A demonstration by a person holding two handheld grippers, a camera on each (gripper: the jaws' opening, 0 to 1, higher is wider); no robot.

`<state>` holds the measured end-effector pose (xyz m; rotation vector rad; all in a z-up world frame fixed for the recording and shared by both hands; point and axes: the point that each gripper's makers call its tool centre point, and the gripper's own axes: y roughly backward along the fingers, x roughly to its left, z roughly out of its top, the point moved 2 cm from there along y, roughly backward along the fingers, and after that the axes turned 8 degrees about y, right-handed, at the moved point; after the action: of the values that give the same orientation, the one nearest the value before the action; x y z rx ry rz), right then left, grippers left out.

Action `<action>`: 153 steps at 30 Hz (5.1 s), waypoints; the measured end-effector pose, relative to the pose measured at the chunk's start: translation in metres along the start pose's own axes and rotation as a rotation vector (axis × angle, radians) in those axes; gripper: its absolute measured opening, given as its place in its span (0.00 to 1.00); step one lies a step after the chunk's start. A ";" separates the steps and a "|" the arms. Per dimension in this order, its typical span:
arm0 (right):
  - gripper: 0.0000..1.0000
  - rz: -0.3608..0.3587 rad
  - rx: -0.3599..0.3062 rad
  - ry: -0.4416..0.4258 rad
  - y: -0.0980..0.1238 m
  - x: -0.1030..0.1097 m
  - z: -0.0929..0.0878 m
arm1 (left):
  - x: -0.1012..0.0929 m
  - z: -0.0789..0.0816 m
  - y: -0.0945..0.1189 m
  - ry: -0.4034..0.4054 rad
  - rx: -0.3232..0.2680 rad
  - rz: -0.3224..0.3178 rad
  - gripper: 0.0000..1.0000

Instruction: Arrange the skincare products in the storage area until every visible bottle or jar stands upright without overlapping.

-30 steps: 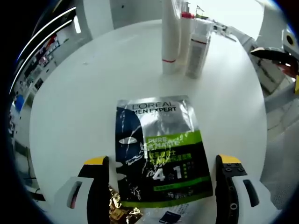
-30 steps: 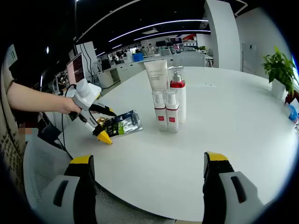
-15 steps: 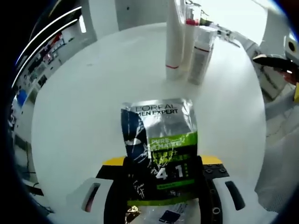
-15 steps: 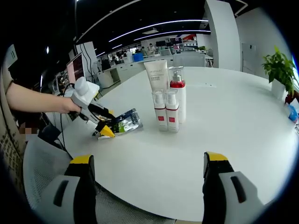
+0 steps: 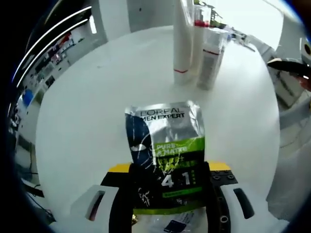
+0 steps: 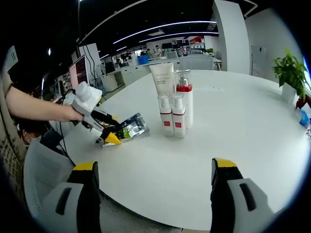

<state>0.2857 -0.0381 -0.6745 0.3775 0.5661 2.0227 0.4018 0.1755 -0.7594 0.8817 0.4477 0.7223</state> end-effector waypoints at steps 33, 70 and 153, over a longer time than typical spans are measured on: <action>0.96 0.145 -0.101 -0.073 -0.004 0.041 0.030 | -0.035 0.028 0.060 0.128 -0.254 0.022 0.08; 0.08 0.395 -0.381 -0.421 0.002 0.105 0.118 | -0.129 0.042 0.158 0.046 -0.488 0.022 0.16; 0.01 0.871 -0.596 -0.682 0.072 0.095 0.137 | -0.154 0.071 0.237 0.584 -0.623 -0.780 0.00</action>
<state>0.2529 0.0468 -0.5170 0.9957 -0.7402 2.5105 0.2503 0.1270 -0.5149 -0.1368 0.9494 0.3310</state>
